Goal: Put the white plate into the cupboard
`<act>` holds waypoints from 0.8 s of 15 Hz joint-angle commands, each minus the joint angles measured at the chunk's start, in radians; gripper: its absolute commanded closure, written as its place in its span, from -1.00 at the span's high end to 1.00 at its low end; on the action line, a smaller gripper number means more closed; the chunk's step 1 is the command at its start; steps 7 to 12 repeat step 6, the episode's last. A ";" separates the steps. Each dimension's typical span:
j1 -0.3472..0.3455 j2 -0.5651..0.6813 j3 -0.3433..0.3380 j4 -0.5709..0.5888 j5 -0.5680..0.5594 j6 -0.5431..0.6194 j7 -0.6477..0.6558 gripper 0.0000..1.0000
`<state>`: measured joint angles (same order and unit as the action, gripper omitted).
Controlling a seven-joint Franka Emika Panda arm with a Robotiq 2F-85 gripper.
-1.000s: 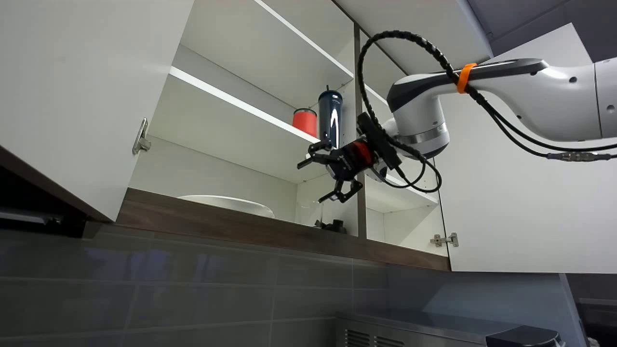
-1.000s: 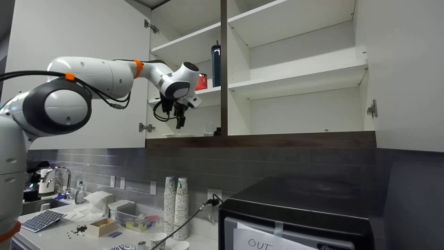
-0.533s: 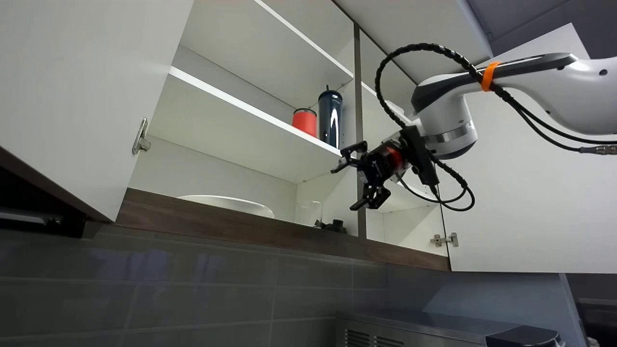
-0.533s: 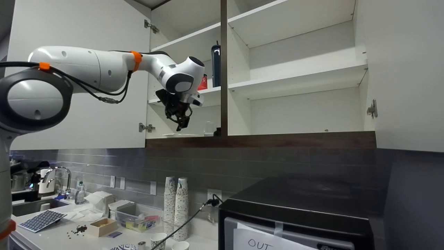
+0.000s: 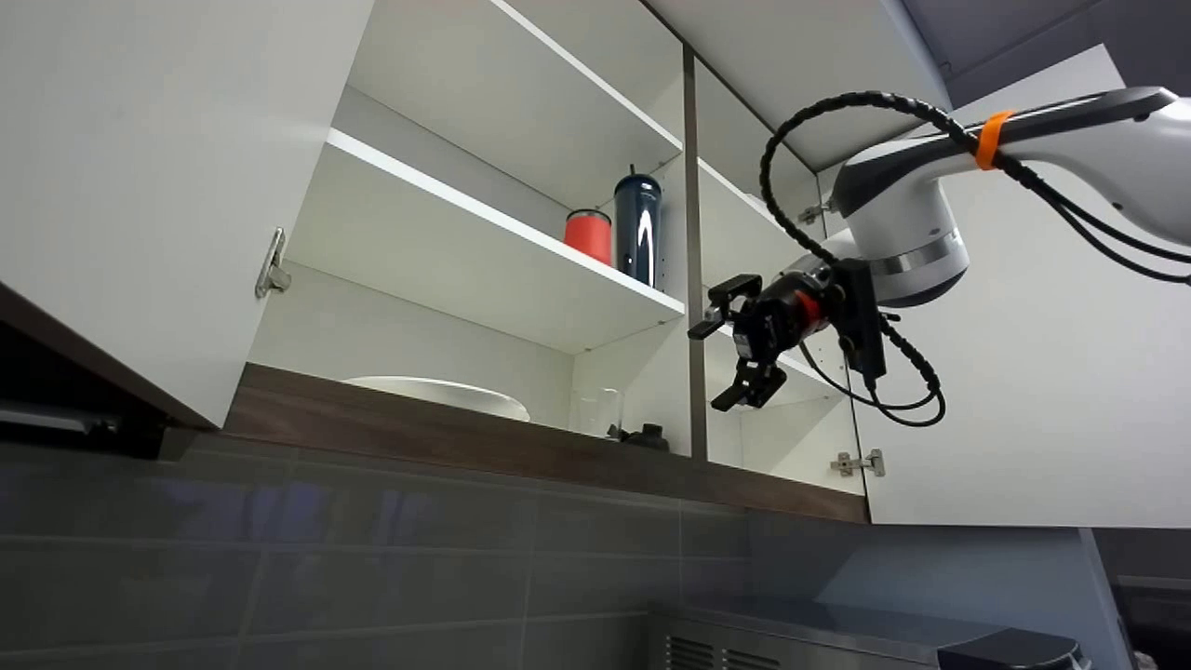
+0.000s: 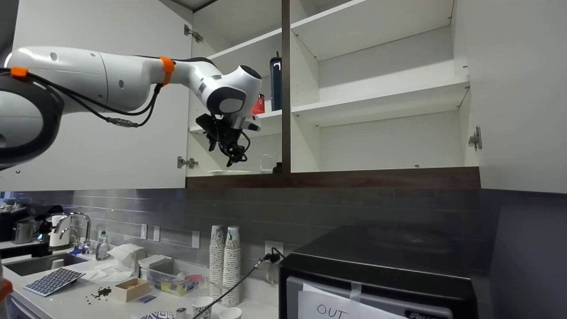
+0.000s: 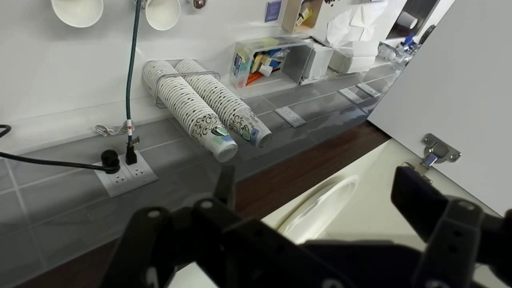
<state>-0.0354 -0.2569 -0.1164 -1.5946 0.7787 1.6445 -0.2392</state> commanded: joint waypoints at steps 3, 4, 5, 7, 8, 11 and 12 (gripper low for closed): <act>0.002 -0.006 -0.003 -0.006 0.000 -0.003 -0.006 1.00; 0.002 -0.006 -0.003 -0.006 0.000 -0.003 -0.007 1.00; 0.002 -0.006 -0.003 -0.007 0.000 -0.003 -0.008 1.00; 0.002 -0.006 -0.003 -0.007 0.000 -0.003 -0.009 1.00; 0.002 -0.006 -0.003 -0.007 0.000 -0.003 -0.009 1.00; 0.002 -0.006 -0.003 -0.007 0.000 -0.003 -0.009 1.00; 0.002 -0.006 -0.003 -0.007 0.000 -0.003 -0.009 1.00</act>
